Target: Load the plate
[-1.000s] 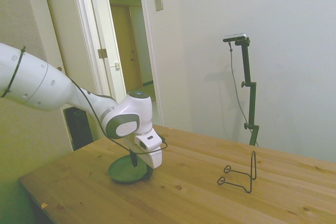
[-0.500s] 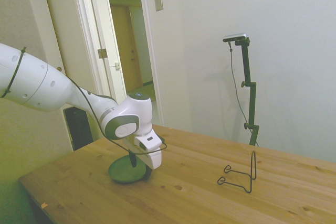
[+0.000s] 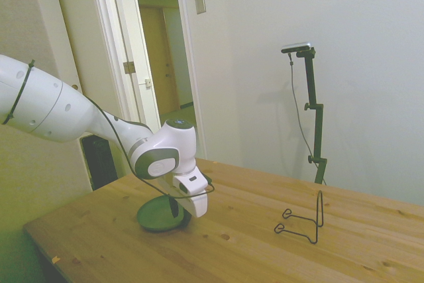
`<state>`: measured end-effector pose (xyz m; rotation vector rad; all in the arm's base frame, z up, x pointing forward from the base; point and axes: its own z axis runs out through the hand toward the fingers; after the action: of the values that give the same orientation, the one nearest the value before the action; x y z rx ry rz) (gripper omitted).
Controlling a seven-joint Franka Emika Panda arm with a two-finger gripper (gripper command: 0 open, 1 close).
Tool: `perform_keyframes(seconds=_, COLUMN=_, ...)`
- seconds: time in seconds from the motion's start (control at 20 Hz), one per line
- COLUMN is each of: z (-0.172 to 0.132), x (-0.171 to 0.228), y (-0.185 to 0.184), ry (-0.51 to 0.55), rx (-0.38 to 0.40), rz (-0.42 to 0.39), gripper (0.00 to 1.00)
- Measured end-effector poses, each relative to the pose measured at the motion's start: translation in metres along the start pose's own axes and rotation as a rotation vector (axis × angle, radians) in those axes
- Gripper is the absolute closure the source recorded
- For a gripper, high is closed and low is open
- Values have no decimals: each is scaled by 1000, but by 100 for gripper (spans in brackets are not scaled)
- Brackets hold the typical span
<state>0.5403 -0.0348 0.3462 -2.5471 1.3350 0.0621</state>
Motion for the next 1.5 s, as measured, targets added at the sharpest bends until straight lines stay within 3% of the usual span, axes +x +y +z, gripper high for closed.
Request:
perform_keyframes(seconds=0.9, z=-12, x=6, y=-4, ry=-1, rx=6, rz=3, gripper=100)
perform_keyframes(seconds=1.2, z=-50, x=23, y=7, ry=2, rx=-12, rz=11, gripper=100)
perform_keyframes(seconds=1.5, z=-112, x=54, y=23, ry=31, rx=-17, rz=20, gripper=100)
